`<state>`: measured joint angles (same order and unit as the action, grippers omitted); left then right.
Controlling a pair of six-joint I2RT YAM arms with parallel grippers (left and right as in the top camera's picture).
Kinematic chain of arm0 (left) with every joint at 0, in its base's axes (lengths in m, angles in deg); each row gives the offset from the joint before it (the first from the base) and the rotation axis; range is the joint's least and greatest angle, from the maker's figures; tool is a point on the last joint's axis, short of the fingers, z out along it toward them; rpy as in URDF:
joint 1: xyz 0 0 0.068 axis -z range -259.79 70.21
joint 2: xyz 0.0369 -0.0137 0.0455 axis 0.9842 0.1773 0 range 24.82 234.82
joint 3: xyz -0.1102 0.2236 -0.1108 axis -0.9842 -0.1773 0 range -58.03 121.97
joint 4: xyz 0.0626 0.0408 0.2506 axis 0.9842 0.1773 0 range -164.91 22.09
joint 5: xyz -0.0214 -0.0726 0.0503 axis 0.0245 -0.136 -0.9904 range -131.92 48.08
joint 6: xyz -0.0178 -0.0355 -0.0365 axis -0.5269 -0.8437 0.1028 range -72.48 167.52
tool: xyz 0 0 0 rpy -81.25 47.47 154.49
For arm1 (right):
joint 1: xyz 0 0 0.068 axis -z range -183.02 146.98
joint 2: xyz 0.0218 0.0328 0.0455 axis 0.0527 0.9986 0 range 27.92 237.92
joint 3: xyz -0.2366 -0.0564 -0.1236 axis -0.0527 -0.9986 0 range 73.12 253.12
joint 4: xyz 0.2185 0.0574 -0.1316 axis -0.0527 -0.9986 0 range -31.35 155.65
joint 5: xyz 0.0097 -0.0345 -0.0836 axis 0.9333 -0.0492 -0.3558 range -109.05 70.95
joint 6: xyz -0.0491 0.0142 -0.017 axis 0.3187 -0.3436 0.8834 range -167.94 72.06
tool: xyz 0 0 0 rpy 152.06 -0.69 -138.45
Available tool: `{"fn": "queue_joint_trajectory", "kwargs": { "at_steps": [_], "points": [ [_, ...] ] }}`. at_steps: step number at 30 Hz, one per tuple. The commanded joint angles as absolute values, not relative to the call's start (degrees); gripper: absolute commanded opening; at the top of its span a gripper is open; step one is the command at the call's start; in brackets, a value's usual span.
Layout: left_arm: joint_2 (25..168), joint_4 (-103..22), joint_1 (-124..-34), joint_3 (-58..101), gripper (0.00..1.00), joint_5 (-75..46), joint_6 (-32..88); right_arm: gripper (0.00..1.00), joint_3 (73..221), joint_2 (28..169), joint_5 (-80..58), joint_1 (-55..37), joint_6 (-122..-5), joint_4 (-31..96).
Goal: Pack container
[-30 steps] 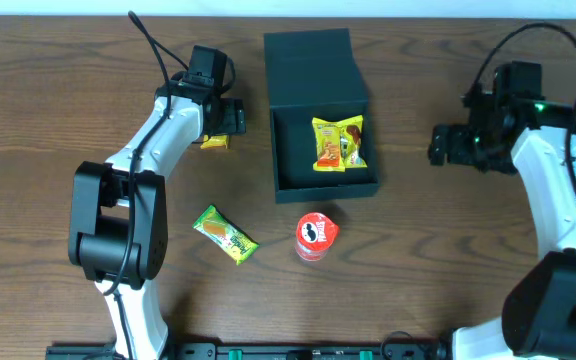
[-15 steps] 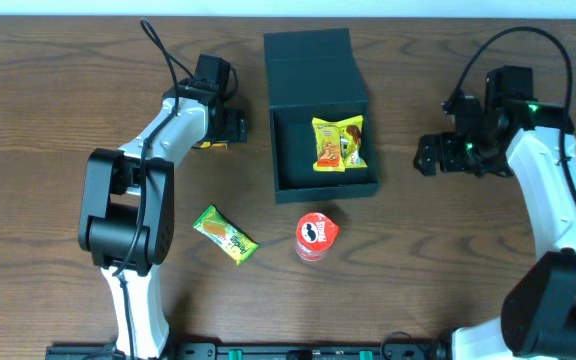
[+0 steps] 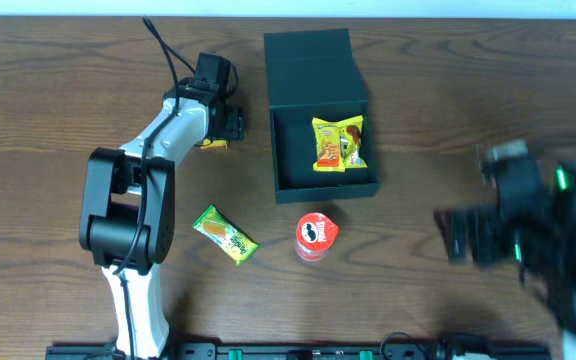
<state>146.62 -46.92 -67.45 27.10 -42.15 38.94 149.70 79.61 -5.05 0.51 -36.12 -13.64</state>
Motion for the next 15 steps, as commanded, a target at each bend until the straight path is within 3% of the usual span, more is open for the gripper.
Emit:
{"fn": "queue_joint_trajectory", "kwargs": {
  "at_steps": [1,9,15],
  "points": [
    [148.3,-46.9,-67.3,27.9,0.79,-43.0,39.9,0.99,149.3,74.5,-1.3,-0.5,-37.7,-18.2],
    [148.3,-46.9,-67.3,27.9,0.80,-45.2,43.4,0.99,146.7,64.9,11.5,-0.5,-40.6,-29.1],
    [148.3,-47.0,-67.3,27.9,0.80,-45.3,44.2,0.99,136.8,56.7,15.6,-0.5,-40.6,-31.6]
  ]
}}
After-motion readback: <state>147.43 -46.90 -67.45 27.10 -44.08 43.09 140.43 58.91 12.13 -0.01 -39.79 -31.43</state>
